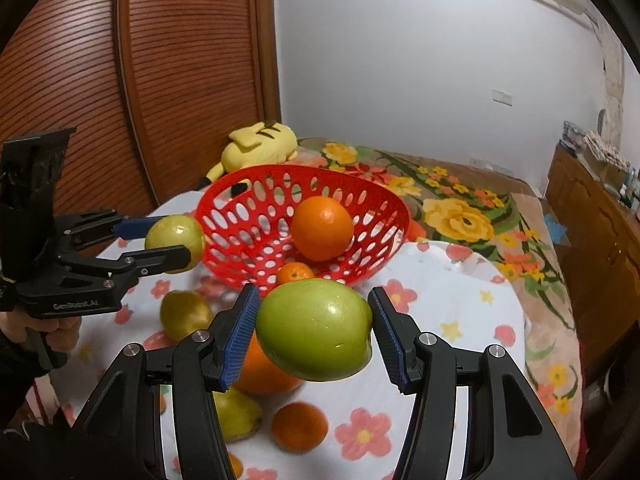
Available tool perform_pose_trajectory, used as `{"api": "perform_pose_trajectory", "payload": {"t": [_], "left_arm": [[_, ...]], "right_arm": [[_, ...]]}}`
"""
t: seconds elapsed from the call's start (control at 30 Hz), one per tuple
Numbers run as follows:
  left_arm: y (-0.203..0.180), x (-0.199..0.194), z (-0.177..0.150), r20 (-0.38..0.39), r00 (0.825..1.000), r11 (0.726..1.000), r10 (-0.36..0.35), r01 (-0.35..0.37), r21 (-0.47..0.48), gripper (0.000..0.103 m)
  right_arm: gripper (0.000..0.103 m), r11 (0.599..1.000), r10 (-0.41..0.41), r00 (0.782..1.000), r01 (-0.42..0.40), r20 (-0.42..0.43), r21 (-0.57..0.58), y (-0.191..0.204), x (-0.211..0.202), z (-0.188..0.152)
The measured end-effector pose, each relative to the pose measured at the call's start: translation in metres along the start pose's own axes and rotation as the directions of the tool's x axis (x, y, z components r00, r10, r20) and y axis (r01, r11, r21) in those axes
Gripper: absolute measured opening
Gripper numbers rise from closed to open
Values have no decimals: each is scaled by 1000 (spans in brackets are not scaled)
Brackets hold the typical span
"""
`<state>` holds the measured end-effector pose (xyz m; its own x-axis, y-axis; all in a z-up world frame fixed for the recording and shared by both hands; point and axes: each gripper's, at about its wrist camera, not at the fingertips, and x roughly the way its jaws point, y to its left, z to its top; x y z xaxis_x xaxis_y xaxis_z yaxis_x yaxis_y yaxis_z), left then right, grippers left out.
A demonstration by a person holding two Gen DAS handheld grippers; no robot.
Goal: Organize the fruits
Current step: 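Lift and carry the lemon and green apple over the red basket with both tools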
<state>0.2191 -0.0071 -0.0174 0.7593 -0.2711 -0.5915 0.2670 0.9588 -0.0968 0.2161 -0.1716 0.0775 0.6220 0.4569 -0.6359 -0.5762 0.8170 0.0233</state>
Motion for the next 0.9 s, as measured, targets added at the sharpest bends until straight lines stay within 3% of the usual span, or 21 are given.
{"api": "perform_pose_trajectory", "payload": {"t": [0.43, 0.9], "left_arm": [[15, 20, 8, -5, 1000, 1000, -12, 12, -16, 50], [18, 26, 9, 5, 999, 999, -39, 39, -33, 50]], "right_arm": [[57, 999, 29, 998, -31, -51, -36, -2, 47, 32], [57, 996, 18, 990, -30, -141, -81, -1, 77, 34]]}}
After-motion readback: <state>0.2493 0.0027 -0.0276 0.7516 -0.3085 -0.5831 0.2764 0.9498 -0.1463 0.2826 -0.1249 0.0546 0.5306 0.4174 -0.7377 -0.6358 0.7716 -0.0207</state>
